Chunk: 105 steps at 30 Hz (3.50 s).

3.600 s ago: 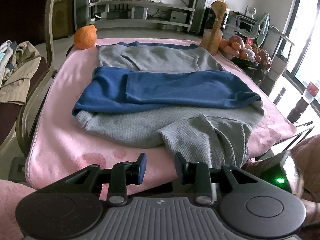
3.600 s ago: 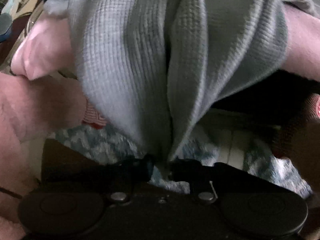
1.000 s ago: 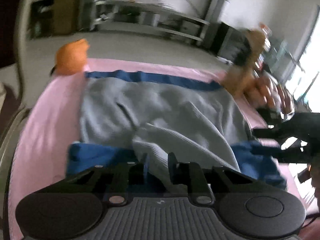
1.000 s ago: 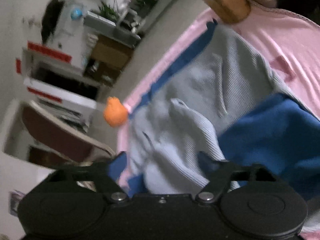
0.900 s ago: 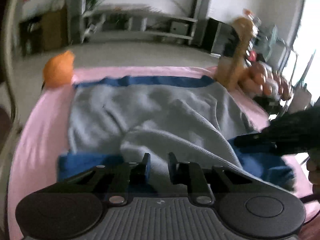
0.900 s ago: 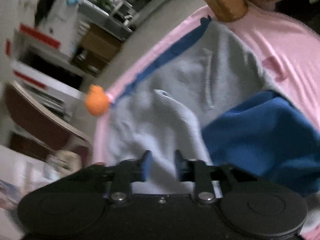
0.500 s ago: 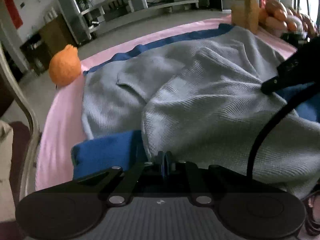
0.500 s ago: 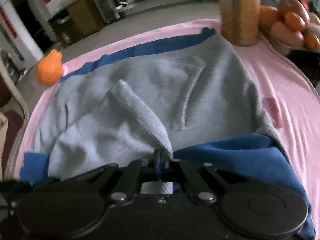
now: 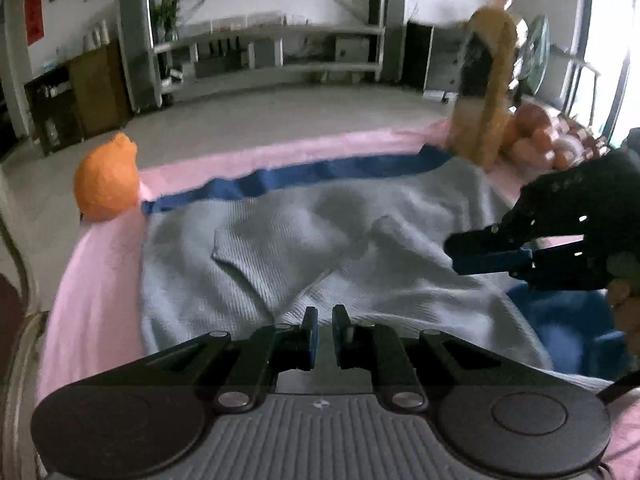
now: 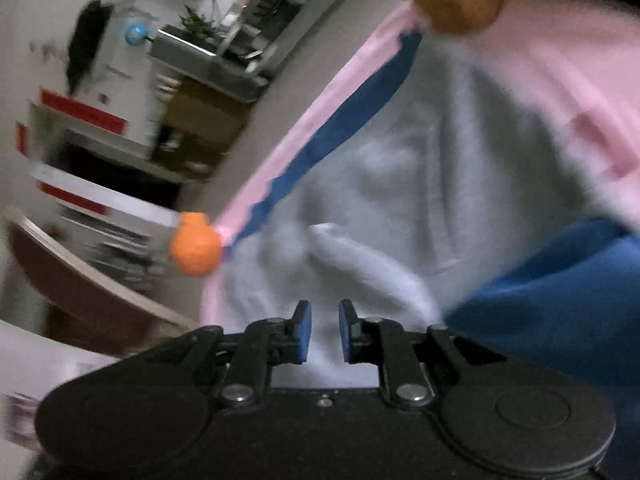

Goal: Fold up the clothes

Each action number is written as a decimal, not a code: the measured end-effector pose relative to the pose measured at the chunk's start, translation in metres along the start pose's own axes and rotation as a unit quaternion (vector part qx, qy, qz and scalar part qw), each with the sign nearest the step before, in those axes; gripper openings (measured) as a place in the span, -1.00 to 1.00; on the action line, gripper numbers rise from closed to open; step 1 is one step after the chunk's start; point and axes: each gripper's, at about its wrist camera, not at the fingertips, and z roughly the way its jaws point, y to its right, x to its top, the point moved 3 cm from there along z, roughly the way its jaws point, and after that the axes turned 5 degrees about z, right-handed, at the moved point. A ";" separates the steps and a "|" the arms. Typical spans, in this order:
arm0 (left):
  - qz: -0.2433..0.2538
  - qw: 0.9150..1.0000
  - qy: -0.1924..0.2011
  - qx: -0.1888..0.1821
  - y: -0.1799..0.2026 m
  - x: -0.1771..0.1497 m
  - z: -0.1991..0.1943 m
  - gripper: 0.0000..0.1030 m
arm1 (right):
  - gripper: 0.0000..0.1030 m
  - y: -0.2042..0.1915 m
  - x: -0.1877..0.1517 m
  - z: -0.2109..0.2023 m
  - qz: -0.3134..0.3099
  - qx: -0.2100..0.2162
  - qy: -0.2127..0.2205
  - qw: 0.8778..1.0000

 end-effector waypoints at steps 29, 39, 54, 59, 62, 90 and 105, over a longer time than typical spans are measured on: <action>-0.117 0.993 -0.015 0.013 -0.021 -0.098 -0.114 -0.51 | -0.24 0.015 -0.054 -0.134 -0.075 -0.070 0.076 0.992; -0.002 1.000 -0.012 0.006 0.007 -0.104 -0.095 -0.32 | -0.03 0.030 -0.079 -0.123 -0.153 -0.155 0.042 0.975; 0.101 0.995 -0.007 -0.012 0.043 -0.130 -0.115 -0.90 | -0.81 0.022 -0.108 -0.123 -0.254 -0.186 0.027 0.949; 0.144 0.987 -0.070 0.023 0.055 -0.156 -0.105 -0.82 | -0.79 0.038 -0.125 -0.127 -0.253 -0.216 -0.004 0.943; 0.139 0.987 -0.071 0.037 0.051 -0.155 -0.110 -0.63 | -0.66 0.049 -0.125 -0.115 -0.258 -0.255 -0.025 0.931; -0.072 0.995 -0.069 -0.010 0.003 -0.123 -0.071 -0.50 | -0.57 0.072 -0.091 -0.096 0.027 -0.101 -0.016 0.994; -0.134 0.989 -0.055 -0.025 0.001 -0.108 -0.047 -0.64 | -0.53 0.054 -0.090 -0.081 -0.003 -0.055 -0.003 0.998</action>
